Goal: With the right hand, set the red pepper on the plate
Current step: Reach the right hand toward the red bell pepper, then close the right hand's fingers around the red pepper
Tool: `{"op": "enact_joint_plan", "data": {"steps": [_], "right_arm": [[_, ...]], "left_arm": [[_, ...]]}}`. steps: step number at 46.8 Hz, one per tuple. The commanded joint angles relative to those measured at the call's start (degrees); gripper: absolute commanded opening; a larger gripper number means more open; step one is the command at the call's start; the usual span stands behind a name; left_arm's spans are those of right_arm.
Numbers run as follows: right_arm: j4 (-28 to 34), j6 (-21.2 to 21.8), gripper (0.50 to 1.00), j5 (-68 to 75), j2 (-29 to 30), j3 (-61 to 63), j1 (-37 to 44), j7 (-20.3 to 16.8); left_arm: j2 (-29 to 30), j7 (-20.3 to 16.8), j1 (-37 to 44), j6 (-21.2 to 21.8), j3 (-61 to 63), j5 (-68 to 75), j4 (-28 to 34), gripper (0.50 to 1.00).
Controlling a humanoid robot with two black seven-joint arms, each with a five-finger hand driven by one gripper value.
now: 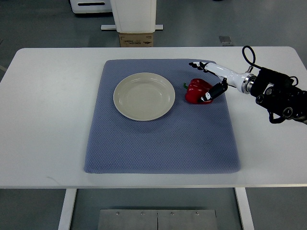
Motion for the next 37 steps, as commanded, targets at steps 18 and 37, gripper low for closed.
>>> {"op": "enact_joint_plan", "data": {"steps": [18,37], "right_arm": [[-0.2,-0.1,0.91,0.0,-0.1,-2.8,-0.2,0.2],[-0.6,-0.1,0.703,0.0,-0.1,-2.7,-0.7,0.0]], "left_arm": [[0.0,0.0,0.0,0.0,0.0,0.0,0.0,1.0],[0.0,0.0,0.0,0.0,0.0,0.0,0.0,1.0]]}}
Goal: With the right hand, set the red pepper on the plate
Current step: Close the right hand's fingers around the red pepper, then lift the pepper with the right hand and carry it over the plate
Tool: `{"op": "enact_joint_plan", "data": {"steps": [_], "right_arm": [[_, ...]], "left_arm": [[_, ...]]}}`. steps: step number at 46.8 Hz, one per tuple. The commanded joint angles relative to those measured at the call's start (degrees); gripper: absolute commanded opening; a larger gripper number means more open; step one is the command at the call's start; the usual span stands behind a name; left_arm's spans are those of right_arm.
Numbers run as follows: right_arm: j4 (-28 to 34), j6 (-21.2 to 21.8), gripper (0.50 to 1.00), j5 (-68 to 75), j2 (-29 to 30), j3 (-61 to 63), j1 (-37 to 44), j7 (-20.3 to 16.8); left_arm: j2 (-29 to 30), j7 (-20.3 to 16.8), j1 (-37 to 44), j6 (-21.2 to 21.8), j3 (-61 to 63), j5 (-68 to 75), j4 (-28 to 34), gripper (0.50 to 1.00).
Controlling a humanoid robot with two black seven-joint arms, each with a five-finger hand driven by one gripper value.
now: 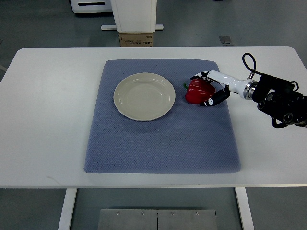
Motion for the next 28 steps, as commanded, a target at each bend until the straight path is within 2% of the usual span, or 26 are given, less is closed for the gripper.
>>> {"op": "enact_joint_plan", "data": {"steps": [1,3,7,28], "right_arm": [[-0.5,-0.1,0.678,0.0,0.1,0.1,0.1,-0.1],[-1.0,-0.2,0.63,0.1,0.1,0.1,0.0,-0.1],[-1.8,-0.3,0.5,0.1,0.4,0.1,0.0,-0.3],[-1.4,-0.3,0.5,0.7,0.9,1.4,3.0,-2.3]], "left_arm": [[0.0,0.0,0.0,0.0,0.0,0.0,0.0,1.0],[0.0,0.0,0.0,0.0,0.0,0.0,0.0,1.0],[0.0,0.0,0.0,0.0,0.0,0.0,0.0,1.0],[0.0,0.0,0.0,0.0,0.0,0.0,0.0,1.0]]}}
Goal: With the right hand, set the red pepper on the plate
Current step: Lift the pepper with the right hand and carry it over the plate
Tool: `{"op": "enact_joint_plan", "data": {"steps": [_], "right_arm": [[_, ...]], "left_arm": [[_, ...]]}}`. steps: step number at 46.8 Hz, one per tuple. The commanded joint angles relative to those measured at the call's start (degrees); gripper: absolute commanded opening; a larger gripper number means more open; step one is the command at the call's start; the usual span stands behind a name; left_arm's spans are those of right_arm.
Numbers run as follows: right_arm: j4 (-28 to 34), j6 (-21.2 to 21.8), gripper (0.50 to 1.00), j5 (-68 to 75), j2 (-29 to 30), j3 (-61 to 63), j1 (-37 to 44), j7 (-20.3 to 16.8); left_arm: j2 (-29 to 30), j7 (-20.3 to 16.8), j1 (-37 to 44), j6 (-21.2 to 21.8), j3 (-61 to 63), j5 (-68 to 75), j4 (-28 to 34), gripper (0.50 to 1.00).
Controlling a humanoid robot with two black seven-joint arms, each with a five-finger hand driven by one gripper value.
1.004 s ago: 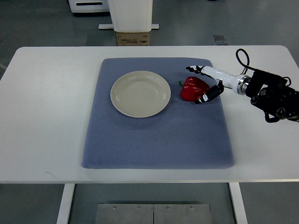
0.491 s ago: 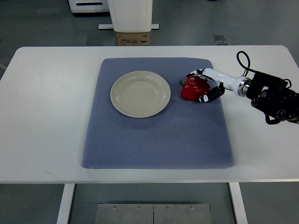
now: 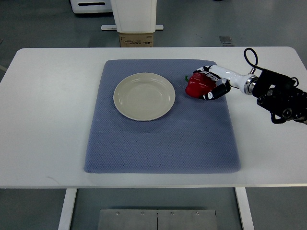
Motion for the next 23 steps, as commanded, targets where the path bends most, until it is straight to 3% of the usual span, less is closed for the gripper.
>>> {"op": "enact_joint_plan", "data": {"steps": [1,23], "right_arm": [[0.1,0.1,0.5,0.1,0.1,0.5,1.6,-0.6],[0.4,0.5,0.5,0.2,6.1,0.5,7.2,-2.5]], "left_arm": [[0.0,0.0,0.0,0.0,0.0,0.0,0.0,1.0],[0.0,0.0,0.0,0.0,0.0,0.0,0.0,1.0]]}}
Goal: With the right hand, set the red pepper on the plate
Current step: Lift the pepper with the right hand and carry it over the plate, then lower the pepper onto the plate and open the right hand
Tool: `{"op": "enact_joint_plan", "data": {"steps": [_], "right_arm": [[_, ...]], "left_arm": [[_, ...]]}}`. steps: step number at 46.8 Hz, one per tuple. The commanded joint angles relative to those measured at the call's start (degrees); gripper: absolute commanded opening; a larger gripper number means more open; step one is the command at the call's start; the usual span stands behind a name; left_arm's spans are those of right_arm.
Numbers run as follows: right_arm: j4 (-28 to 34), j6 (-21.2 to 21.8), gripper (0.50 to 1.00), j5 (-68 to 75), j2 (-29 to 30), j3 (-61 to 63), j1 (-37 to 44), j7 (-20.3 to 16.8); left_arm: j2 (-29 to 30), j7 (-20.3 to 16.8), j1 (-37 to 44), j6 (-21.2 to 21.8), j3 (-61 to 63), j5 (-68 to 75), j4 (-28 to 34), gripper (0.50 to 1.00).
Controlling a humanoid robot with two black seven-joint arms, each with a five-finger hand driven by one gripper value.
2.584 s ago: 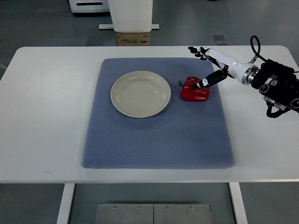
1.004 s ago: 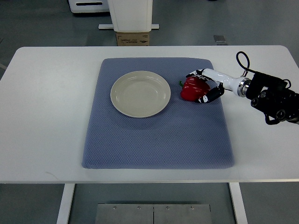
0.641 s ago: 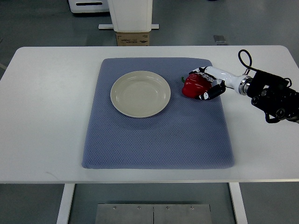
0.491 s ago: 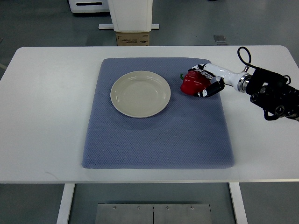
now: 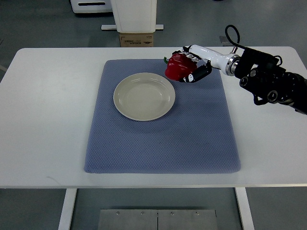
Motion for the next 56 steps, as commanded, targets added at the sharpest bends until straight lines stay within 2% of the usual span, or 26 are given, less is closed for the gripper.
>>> {"op": "enact_joint_plan", "data": {"steps": [1,22,41,56], "right_arm": [[0.0,0.1,0.5,0.0,1.3,0.0,0.6,-0.4],[0.1,0.1,0.5,0.0,7.7,-0.1,2.4,-1.2],[0.5,0.1,0.5,-0.1,7.8,-0.4,1.8,-1.2],[4.1,0.0,0.5,-0.4,7.8,-0.5,1.0,-1.6]], "left_arm": [[0.0,0.0,0.0,0.0,0.0,0.0,0.0,1.0],[0.0,0.0,0.0,0.0,0.0,0.0,0.0,1.0],[0.0,0.0,0.0,0.0,0.0,0.0,0.0,1.0],[0.0,0.0,0.0,0.0,0.0,0.0,0.0,1.0]]}}
